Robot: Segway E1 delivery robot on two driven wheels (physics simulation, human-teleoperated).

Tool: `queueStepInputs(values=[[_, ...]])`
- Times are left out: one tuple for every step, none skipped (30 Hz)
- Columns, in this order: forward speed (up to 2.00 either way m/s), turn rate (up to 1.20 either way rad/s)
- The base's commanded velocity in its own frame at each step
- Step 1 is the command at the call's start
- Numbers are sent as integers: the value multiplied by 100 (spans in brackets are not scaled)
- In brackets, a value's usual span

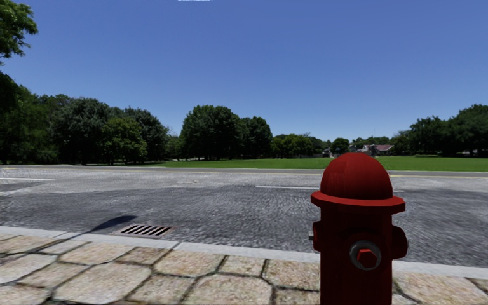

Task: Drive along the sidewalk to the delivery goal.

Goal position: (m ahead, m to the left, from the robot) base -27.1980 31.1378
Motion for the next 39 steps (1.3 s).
queueStepInputs(values=[[-74,57],[-75,57],[-78,57],[-79,57],[-79,57],[-79,57],[-79,57],[-79,57],[-80,57],[-80,57],[-80,57],[-80,57],[-80,57],[-80,57],[-80,57],[-80,58],[-82,59],[-85,59],[-86,59],[-86,59],[-87,59],[-87,59],[-87,59],[-87,59],[-87,59],[-87,59],[-87,59],[-87,62],[-87,64],[-88,66],[-89,67],[-93,67],[-93,67],[-97,68],[-99,74],[-99,79],[-97,80],[-6,75],[0,55]])
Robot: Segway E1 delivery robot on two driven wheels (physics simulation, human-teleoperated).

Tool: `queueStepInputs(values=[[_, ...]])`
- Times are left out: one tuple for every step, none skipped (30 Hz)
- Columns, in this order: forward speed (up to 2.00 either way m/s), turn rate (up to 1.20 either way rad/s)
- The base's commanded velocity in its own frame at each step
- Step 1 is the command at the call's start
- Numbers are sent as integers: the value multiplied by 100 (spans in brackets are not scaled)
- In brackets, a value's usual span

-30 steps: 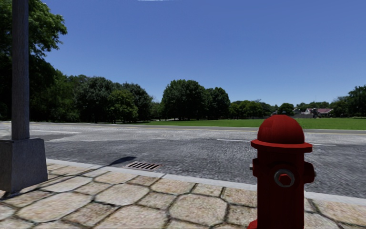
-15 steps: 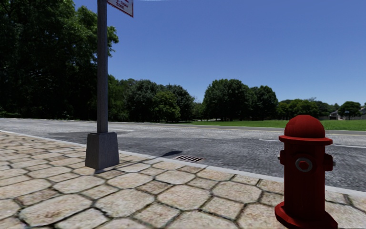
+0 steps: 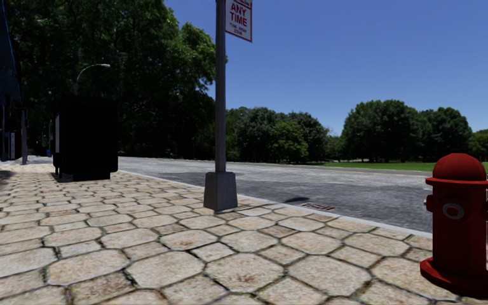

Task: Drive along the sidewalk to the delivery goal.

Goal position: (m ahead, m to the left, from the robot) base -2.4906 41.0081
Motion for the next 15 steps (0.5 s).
queueStepInputs(values=[[0,55],[0,0],[0,0],[0,0],[0,0],[0,0],[0,0],[0,0],[0,0],[0,0],[0,0],[0,0],[0,4],[0,11],[0,16]])
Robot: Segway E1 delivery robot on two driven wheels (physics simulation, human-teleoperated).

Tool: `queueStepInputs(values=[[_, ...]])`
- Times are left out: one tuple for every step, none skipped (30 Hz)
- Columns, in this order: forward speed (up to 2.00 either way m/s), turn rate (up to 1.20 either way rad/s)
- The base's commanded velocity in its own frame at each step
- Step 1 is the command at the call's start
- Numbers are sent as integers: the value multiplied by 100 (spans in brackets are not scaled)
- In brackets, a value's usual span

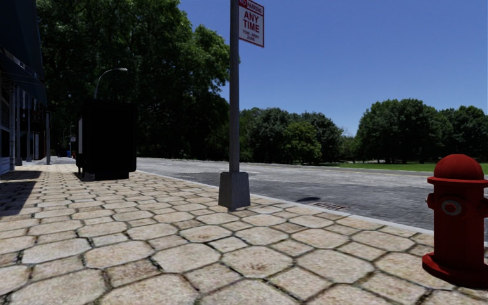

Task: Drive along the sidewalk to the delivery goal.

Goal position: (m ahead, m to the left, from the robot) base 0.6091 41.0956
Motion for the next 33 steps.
queueStepInputs(values=[[3,24],[52,39],[91,44],[91,44],[107,46],[112,46],[113,47],[114,47],[114,47],[114,47],[116,47],[121,47],[125,47],[126,47],[127,47],[128,47],[128,47],[129,47],[129,47],[129,47],[130,47],[137,47],[166,47],[166,47],[200,47],[200,47],[200,47],[200,47],[200,47],[200,47],[200,47],[200,47],[200,47]])
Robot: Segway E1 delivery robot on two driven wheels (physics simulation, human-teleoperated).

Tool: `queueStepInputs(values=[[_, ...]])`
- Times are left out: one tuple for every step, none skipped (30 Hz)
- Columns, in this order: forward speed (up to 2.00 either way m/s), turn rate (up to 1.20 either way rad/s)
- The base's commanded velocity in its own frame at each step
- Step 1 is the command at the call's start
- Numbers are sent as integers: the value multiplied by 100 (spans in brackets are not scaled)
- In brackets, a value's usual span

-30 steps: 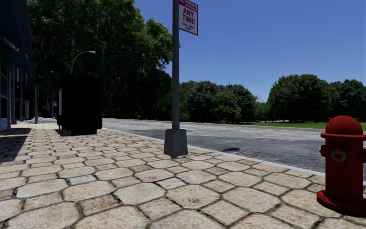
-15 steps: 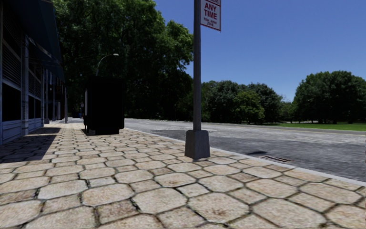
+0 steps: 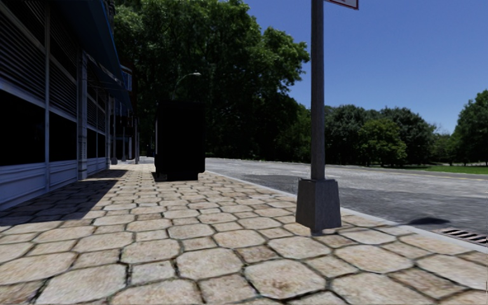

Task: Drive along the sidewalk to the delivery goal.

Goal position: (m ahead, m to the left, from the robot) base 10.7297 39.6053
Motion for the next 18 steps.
queueStepInputs(values=[[200,47],[200,47],[200,49],[200,51],[200,51],[200,51],[200,52],[200,55],[200,58],[200,59],[200,59],[200,60],[200,60],[200,60],[200,60],[200,60],[200,60],[200,60]])
